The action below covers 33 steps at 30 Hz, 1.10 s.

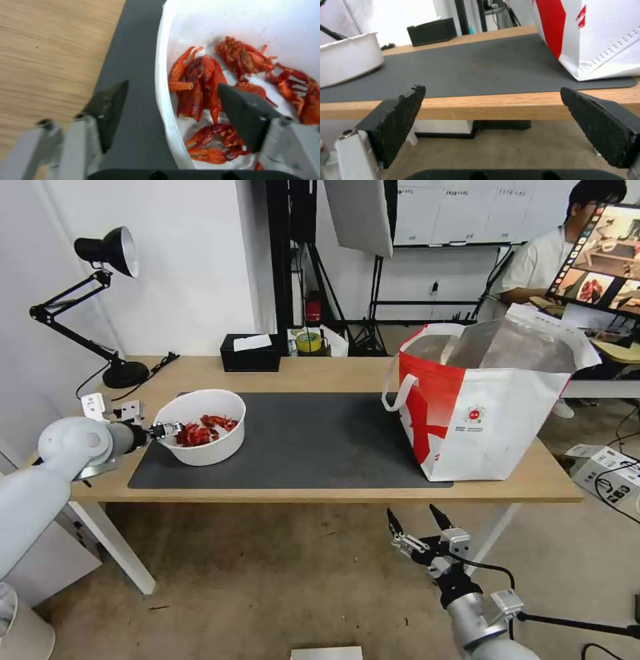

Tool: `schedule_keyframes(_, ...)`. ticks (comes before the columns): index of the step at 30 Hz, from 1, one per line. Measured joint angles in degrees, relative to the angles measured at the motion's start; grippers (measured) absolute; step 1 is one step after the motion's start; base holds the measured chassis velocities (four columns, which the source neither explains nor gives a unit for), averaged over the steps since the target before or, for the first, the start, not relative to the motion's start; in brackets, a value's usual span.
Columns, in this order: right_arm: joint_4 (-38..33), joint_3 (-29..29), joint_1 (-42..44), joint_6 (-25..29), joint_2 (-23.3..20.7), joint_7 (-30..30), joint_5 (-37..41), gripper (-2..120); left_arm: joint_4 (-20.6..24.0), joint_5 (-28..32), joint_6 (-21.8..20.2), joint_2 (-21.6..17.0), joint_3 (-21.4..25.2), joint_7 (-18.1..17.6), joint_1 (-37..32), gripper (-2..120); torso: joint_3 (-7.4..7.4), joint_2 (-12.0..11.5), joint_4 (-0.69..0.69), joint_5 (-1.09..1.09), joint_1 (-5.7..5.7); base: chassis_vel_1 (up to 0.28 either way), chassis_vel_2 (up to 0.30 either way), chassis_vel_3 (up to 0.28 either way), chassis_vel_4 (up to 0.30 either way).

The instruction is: Pick up the trash from the table and place it into the takeout bag.

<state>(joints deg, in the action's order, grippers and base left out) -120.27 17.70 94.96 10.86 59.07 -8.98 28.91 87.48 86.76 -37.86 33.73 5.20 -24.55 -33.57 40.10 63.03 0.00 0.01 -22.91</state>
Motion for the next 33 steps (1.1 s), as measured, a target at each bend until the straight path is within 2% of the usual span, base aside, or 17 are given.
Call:
schedule_keyframes(1,0.0,0.0,0.0,0.0,0.0,0.0,0.0,100,0.14,0.01,-0.03,-0.03,0.07,-0.03,-0.1,62,0.0,0.0,0.0,0.0,0.0,0.0,0.0,0.0,0.0)
schedule_keyframes(2,0.0,0.0,0.0,0.0,0.0,0.0,0.0,100,0.14,0.01,-0.03,-0.03,0.07,-0.03,-0.1,62,0.0,0.0,0.0,0.0,0.0,0.0,0.0,0.0,0.0)
schedule_keyframes(4,0.0,0.0,0.0,0.0,0.0,0.0,0.0,100,0.53,-0.01,-0.04,-0.13,0.18,-0.09,-0.25,51,0.0,0.0,0.0,-0.01,0.0,0.0,0.0,0.0,0.0)
schedule_keyframes(5,0.0,0.0,0.0,0.0,0.0,0.0,0.0,100,0.53,-0.01,-0.04,-0.13,0.18,-0.09,-0.25,51,0.0,0.0,0.0,-0.01,0.0,0.0,0.0,0.0,0.0)
schedule_keyframes(8,0.0,0.0,-0.01,0.0,0.0,0.0,0.0,100,1.03,-0.02,-0.03,-0.16,0.3,-0.08,-0.41,35,0.0,0.0,-0.01,-0.02,0.0,0.0,0.0,0.0,0.0)
schedule_keyframes(10,0.0,0.0,0.0,0.0,0.0,0.0,0.0,100,1.16,0.15,-0.01,-0.16,0.41,-0.03,-0.48,32,0.0,0.0,-0.01,-0.02,-0.01,0.0,0.0,0.0,0.0)
schedule_keyframes(12,0.0,0.0,0.0,0.0,0.0,0.0,0.0,100,1.63,0.87,-0.01,-0.17,0.6,0.13,-0.59,22,0.01,0.0,0.0,-0.02,0.0,0.0,0.0,0.0,0.0)
schedule_keyframes(13,0.0,0.0,0.0,0.0,0.0,0.0,0.0,100,1.63,0.87,-0.01,-0.17,0.6,0.13,-0.59,22,0.01,0.0,0.0,-0.02,0.0,0.0,0.0,0.0,0.0)
schedule_keyframes(16,0.0,0.0,0.0,0.0,0.0,0.0,0.0,100,2.25,1.43,0.1,-0.11,0.79,0.16,-0.47,7,0.0,0.0,0.0,-0.02,0.0,0.0,0.0,0.0,0.0)
schedule_keyframes(19,0.0,0.0,0.0,0.0,0.0,0.0,0.0,100,2.63,1.67,0.21,-0.06,0.83,0.12,-0.28,0,0.01,0.0,-0.01,-0.01,0.0,0.0,0.0,0.0,0.0)
schedule_keyframes(33,0.0,0.0,0.0,0.0,0.0,0.0,0.0,100,4.06,1.85,1.07,-0.01,2.16,0.02,-1.29,0,0.01,0.0,0.0,-0.02,0.0,0.0,0.0,0.0,0.0)
